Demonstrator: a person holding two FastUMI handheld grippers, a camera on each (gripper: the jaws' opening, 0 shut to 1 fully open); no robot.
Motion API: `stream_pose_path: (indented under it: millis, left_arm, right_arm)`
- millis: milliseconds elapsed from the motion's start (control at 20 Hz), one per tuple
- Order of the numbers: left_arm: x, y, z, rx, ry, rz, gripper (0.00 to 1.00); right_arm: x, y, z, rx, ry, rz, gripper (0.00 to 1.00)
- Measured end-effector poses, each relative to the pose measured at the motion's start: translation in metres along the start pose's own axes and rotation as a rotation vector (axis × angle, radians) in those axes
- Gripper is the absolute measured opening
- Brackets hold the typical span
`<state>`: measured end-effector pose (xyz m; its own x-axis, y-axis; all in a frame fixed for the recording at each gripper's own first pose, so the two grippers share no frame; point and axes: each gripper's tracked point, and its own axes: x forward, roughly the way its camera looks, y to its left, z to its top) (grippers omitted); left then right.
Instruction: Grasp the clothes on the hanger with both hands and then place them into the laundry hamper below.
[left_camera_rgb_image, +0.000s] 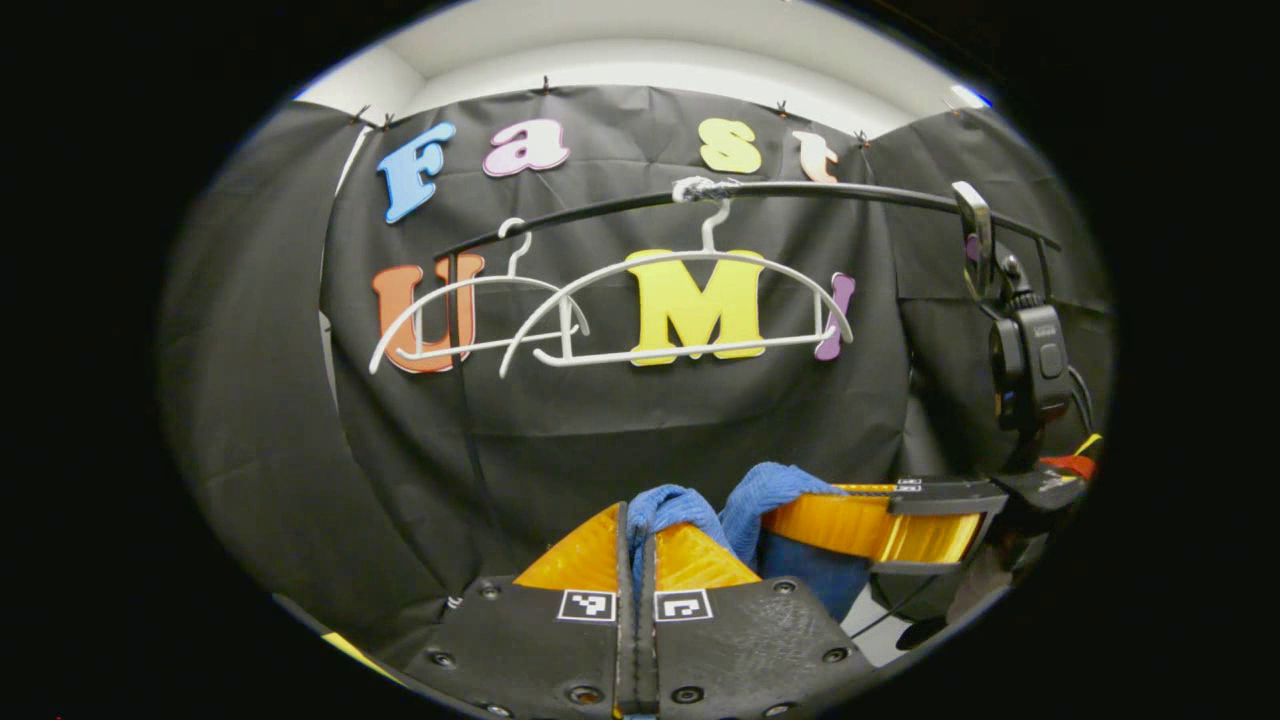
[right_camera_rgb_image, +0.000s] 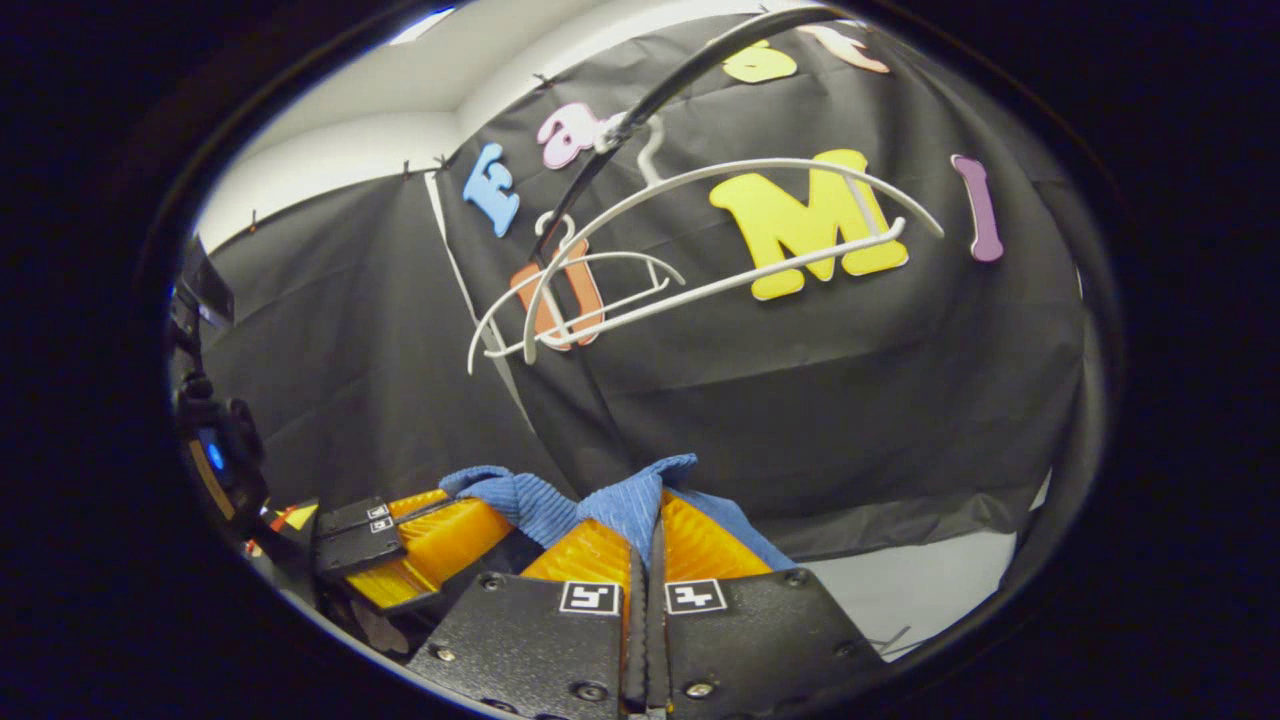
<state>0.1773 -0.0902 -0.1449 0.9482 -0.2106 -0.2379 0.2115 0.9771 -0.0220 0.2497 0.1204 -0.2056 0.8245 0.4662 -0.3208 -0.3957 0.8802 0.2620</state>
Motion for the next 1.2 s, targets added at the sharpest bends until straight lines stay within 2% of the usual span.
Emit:
stream_pose_path:
  millis: [100,150,200,250,300,400,450,550,600,650,700,750,800,1050,1100,1150,1200]
  left_arm:
    - [0.003,0.006,-0.015,0.019,0.002,0.043,0.0]
    - [0.002,0.011,-0.025,0.018,0.013,0.057,0.05]
    - [0.002,0.012,-0.032,0.004,0.011,0.06,0.05]
    - [0.003,0.012,-0.036,-0.004,0.015,0.068,0.0]
    - [0.003,0.014,-0.039,-0.005,0.018,0.082,0.04]
    - [0.005,0.016,-0.045,-0.007,0.021,0.096,0.04]
    - [0.005,0.022,-0.046,-0.001,0.023,0.11,0.0]
    - [0.006,0.031,-0.05,-0.006,0.03,0.139,0.05]
    - [0.007,0.033,-0.052,-0.014,0.037,0.148,0.0]
    - [0.006,0.035,-0.055,-0.016,0.044,0.158,0.05]
    - [0.007,0.035,-0.058,-0.018,0.051,0.155,0.01]
    - [0.005,0.035,-0.058,-0.012,0.053,0.157,0.05]
    - [0.007,0.036,-0.06,-0.007,0.056,0.154,0.02]
    - [0.01,0.031,-0.07,-0.006,0.077,0.122,0.0]
    - [0.011,0.03,-0.072,-0.006,0.083,0.116,0.13]
    - [0.01,0.03,-0.074,-0.001,0.086,0.115,0.34]
    - [0.01,0.03,-0.074,0.003,0.089,0.112,0.54]
  right_arm:
    - [0.008,-0.009,-0.01,-0.045,0.003,-0.043,0.04]
    - [0.008,-0.014,-0.017,-0.059,0.011,-0.058,0.04]
    - [0.01,-0.014,-0.024,-0.063,0.019,-0.06,0.04]
    - [0.013,-0.015,-0.028,-0.072,0.025,-0.069,0.04]
    - [0.014,-0.019,-0.032,-0.094,0.029,-0.081,0.04]
    - [0.014,-0.023,-0.035,-0.138,0.027,-0.094,0.04]
    - [0.021,-0.028,-0.027,-0.154,0.023,-0.103,0.05]
    - [0.023,-0.036,-0.025,-0.157,0.018,-0.127,0.05]
    - [0.025,-0.042,-0.025,-0.145,0.019,-0.133,0.05]
    - [0.025,-0.046,-0.028,-0.133,0.025,-0.135,0.06]
    - [0.025,-0.046,-0.03,-0.126,0.031,-0.138,0.06]
    - [0.025,-0.047,-0.031,-0.128,0.032,-0.143,0.06]
    - [0.025,-0.049,-0.031,-0.132,0.035,-0.145,0.06]
    - [0.029,-0.048,-0.039,-0.172,0.068,-0.127,0.06]
    - [0.029,-0.049,-0.04,-0.176,0.071,-0.124,0.1]
    - [0.029,-0.05,-0.042,-0.183,0.078,-0.123,0.14]
    - [0.028,-0.052,-0.044,-0.187,0.084,-0.124,0.28]
